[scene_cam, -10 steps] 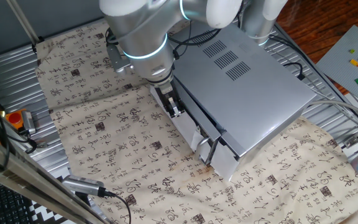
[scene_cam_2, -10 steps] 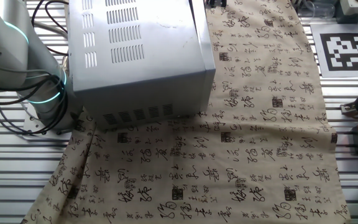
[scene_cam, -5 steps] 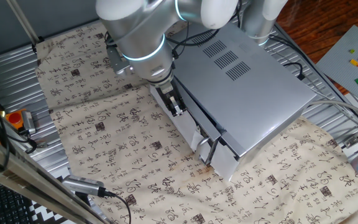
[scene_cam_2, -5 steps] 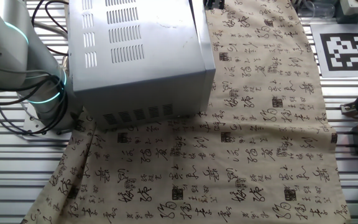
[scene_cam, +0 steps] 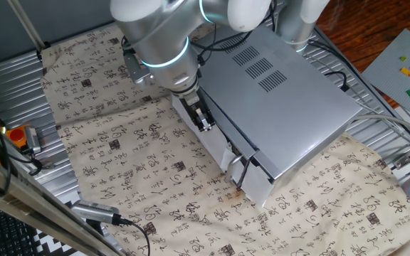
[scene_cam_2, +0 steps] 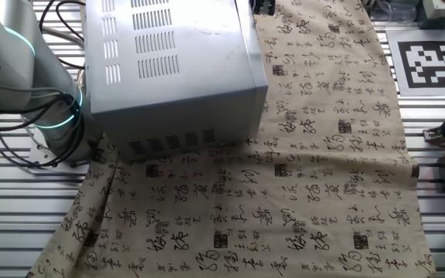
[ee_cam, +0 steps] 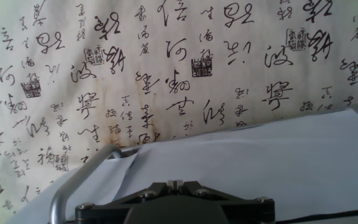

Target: Close the microwave door

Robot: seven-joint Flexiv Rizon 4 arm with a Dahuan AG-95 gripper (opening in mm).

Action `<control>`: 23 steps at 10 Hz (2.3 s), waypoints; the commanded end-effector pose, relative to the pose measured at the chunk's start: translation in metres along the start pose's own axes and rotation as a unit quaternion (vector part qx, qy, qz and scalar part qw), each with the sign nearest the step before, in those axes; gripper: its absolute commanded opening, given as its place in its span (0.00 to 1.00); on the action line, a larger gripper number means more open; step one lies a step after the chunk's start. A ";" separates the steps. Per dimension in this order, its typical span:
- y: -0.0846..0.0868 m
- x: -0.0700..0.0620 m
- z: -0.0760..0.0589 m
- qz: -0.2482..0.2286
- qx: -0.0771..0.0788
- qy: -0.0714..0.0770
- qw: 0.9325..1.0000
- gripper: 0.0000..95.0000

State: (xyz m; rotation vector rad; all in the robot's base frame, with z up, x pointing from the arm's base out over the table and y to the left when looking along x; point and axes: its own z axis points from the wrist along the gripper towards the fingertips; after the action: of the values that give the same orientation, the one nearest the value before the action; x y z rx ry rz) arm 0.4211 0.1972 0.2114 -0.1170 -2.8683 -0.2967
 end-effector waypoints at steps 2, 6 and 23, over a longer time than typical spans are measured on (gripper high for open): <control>-0.001 0.002 0.001 -0.002 0.001 0.003 1.000 0.00; 0.007 -0.006 -0.006 0.000 0.002 -0.016 1.000 0.00; 0.022 -0.028 -0.020 0.008 0.001 -0.074 0.997 0.00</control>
State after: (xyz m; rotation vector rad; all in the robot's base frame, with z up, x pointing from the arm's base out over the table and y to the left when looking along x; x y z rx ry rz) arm 0.4524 0.2147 0.2279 -0.1766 -3.0137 -0.2977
